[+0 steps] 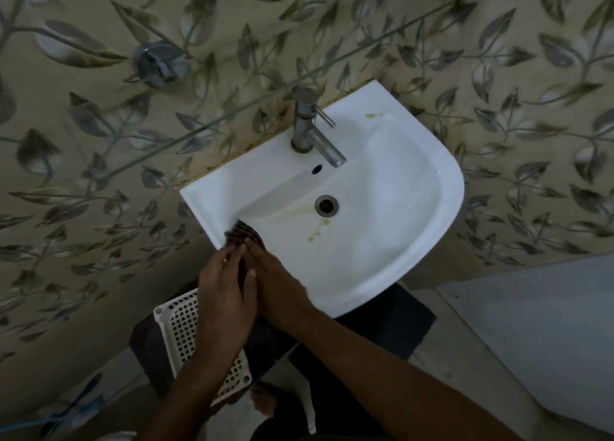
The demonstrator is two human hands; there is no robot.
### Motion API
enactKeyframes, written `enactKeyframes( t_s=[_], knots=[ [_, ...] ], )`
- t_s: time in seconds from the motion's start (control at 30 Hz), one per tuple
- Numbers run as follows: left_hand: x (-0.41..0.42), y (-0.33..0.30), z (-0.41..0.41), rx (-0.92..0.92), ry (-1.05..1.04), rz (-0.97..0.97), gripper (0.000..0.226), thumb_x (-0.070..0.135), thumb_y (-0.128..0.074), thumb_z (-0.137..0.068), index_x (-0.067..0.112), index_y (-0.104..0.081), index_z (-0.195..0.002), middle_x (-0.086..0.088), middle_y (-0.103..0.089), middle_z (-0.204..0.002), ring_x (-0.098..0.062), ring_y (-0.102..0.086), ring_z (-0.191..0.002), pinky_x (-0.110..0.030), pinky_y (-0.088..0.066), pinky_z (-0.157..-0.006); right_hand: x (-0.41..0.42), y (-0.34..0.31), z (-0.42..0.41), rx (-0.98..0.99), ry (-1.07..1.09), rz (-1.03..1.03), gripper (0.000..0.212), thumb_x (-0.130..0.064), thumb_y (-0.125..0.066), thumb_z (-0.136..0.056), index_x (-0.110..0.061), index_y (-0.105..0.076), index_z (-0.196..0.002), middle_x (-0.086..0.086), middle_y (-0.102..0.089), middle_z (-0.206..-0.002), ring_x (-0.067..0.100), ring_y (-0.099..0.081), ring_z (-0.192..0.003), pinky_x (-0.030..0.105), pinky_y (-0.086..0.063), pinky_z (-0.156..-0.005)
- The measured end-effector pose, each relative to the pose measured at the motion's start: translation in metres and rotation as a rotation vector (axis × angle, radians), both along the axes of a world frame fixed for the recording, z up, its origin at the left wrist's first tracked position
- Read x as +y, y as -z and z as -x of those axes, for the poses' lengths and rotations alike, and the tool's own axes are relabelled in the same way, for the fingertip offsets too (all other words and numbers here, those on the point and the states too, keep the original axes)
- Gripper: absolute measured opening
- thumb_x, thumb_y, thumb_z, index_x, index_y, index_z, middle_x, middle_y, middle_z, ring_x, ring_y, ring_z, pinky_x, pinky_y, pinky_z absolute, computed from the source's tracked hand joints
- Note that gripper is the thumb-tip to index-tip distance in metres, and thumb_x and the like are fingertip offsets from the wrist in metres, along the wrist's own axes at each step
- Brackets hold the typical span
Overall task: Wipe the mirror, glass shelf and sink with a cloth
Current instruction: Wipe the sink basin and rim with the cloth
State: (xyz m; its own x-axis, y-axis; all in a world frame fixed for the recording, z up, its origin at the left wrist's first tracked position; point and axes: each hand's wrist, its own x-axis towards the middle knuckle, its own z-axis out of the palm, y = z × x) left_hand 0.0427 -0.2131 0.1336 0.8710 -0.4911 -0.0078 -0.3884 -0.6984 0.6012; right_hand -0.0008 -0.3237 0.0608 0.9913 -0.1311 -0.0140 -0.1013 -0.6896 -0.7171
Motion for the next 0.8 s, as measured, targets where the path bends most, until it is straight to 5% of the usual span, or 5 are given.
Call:
enactKeyframes(
  t_s=[0.17, 0.33, 0.47, 0.63, 0.8],
  knots=[
    [-0.053, 0.017, 0.007, -0.037, 0.301, -0.202, 0.055, 0.040, -0.041, -0.098, 0.014, -0.045, -0.147, -0.011, -0.034, -0.159, -0.033, -0.038, -0.141, -0.051, -0.036, -0.114, -0.062, -0.012, 0.107, 0.089, 0.034, 0.291, 0.055, -0.026, -0.053, -0.095, -0.014, -0.042, -0.147, 0.006, -0.050, -0.147, 0.023, -0.053, -0.128, 0.039, -0.045, -0.106],
    [-0.100, 0.027, 0.035, 0.030, 0.453, -0.249, 0.052, 0.037, -0.049, -0.099, 0.012, -0.047, -0.145, -0.012, -0.048, -0.150, -0.033, -0.047, -0.134, -0.047, -0.039, -0.109, -0.172, -0.019, 0.133, 0.119, 0.145, 0.445, 0.051, -0.020, -0.066, -0.083, -0.011, -0.056, -0.133, 0.010, -0.063, -0.128, 0.026, -0.063, -0.106, 0.036, -0.051, -0.094],
    [-0.115, 0.025, 0.046, 0.141, 0.472, -0.191, 0.046, 0.035, -0.048, -0.100, 0.015, -0.049, -0.142, -0.004, -0.054, -0.141, -0.026, -0.048, -0.130, -0.039, -0.037, -0.108, -0.216, -0.011, 0.135, 0.173, 0.329, 0.529, 0.052, -0.013, -0.069, -0.078, -0.004, -0.060, -0.128, 0.015, -0.063, -0.127, 0.035, -0.062, -0.109, 0.039, -0.044, -0.099],
    [-0.122, 0.030, 0.054, 0.286, 0.341, -0.109, 0.046, 0.043, -0.039, -0.099, 0.019, -0.053, -0.137, -0.002, -0.056, -0.138, -0.022, -0.049, -0.127, -0.032, -0.035, -0.106, -0.132, -0.020, 0.138, 0.165, 0.321, 0.343, 0.040, -0.022, -0.055, -0.087, -0.028, -0.058, -0.126, -0.003, -0.054, -0.134, 0.022, -0.048, -0.125, 0.041, -0.040, -0.102],
    [-0.141, 0.031, 0.062, 0.340, 0.328, -0.054, 0.037, 0.030, -0.050, -0.100, 0.023, -0.053, -0.137, 0.003, -0.054, -0.140, -0.016, -0.044, -0.130, -0.023, -0.028, -0.105, -0.175, -0.002, 0.152, 0.023, 0.304, 0.355, 0.046, -0.020, -0.055, -0.091, -0.013, -0.056, -0.137, 0.004, -0.055, -0.142, 0.022, -0.049, -0.133, 0.041, -0.038, -0.114]
  ],
)
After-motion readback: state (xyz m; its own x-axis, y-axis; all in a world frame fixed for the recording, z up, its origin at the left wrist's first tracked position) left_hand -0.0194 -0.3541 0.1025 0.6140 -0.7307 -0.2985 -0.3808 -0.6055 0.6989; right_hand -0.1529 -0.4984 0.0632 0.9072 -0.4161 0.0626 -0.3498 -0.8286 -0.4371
